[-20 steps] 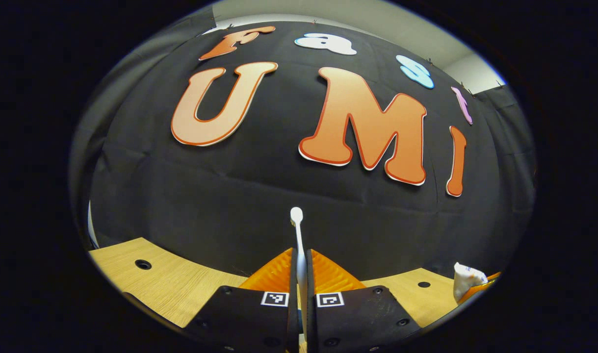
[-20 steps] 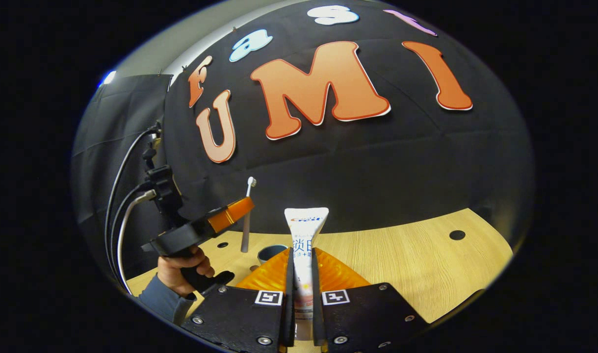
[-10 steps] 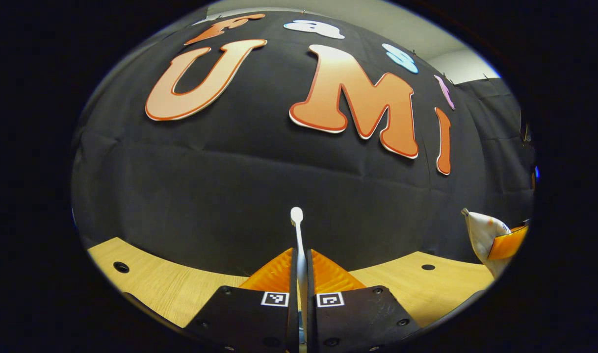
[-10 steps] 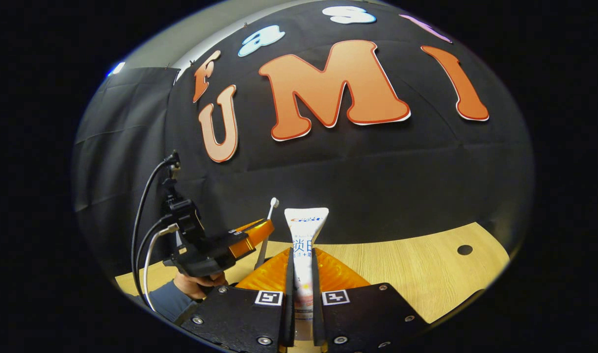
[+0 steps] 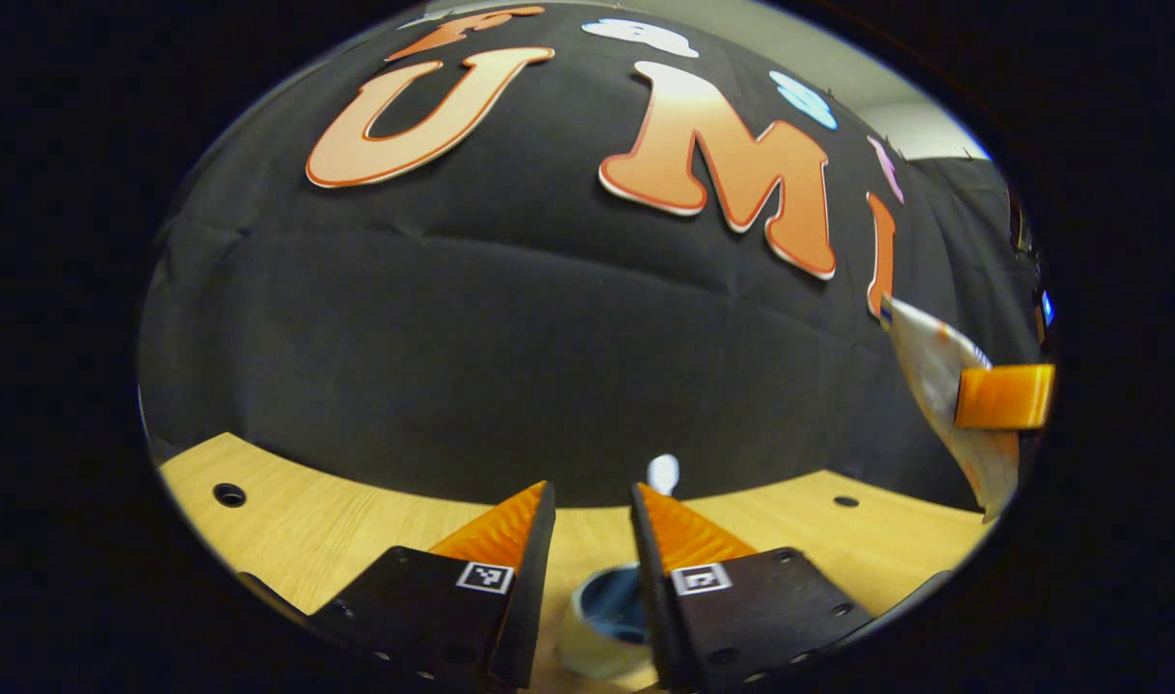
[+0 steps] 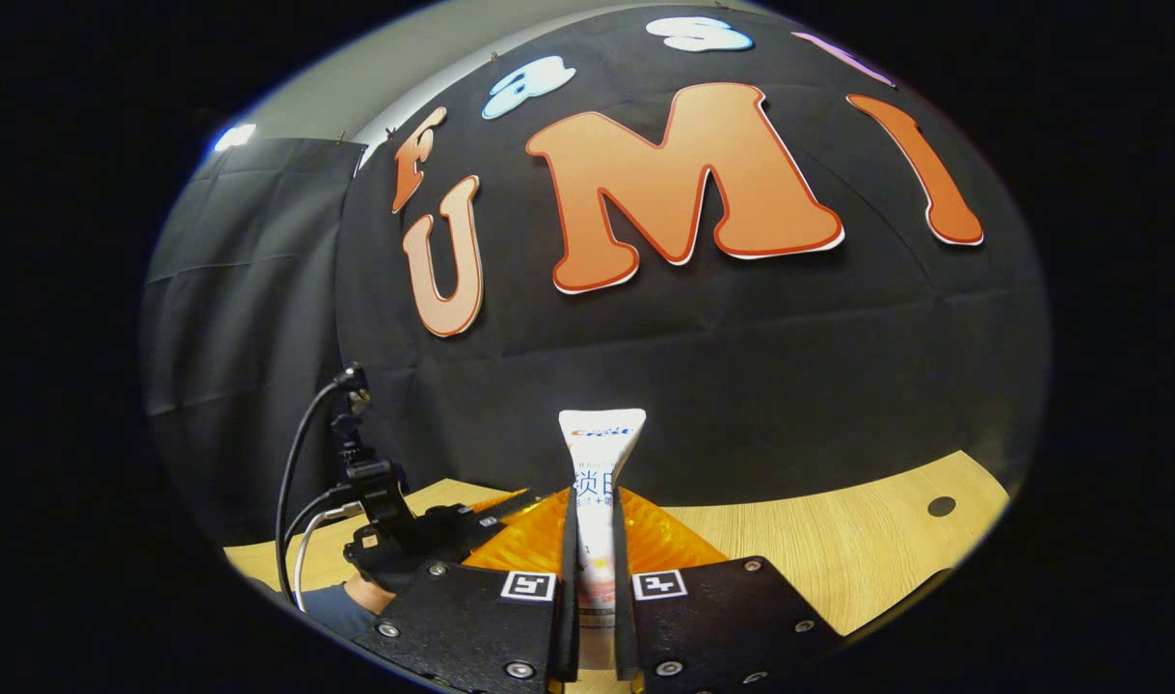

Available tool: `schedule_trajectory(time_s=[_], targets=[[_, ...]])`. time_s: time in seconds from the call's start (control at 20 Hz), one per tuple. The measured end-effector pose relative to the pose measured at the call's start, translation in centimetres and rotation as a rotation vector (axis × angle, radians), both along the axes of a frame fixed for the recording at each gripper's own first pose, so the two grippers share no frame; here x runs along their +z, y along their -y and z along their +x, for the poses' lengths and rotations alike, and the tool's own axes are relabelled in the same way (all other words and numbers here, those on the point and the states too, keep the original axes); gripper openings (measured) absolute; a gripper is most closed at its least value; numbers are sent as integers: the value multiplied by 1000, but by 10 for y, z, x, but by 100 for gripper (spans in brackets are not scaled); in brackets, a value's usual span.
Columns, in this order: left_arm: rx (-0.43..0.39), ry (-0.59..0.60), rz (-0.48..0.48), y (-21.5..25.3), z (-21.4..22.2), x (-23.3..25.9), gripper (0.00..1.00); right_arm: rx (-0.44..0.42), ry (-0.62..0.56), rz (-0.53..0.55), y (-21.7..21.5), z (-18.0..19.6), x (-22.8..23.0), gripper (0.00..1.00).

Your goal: Put the toothbrush and toothpaste on the desktop into the cup, then pick up the cup and place it on the coaster on the desktop.

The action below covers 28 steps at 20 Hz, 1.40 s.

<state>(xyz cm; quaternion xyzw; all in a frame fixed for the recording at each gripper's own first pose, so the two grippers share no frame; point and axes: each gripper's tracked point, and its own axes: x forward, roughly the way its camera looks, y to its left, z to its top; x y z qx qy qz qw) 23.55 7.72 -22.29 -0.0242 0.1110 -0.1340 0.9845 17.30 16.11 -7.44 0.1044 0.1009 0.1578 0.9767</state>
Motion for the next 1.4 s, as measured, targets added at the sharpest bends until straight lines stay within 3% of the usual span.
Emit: schedule_trajectory(time_s=[0.15,0.4,0.65,0.95,1.2,1.4], targets=[[50,-35,-7,-23,-21,1,95,8,12,5,-6,-1,5,15],[62,-42,-28,-30,-62,19,98,22,56,10,-18,3,13,14],[102,-33,49,-50,-120,31,98,37,77,68,-40,16,4,14],[150,-61,-8,-71,-176,30,98,60,168,123,-63,43,9,14],[233,-46,-13,-106,-196,29,98,44,202,160,-78,70,2,15],[242,-44,-35,-109,-198,26,98,8,214,188,-84,90,-16,15]])
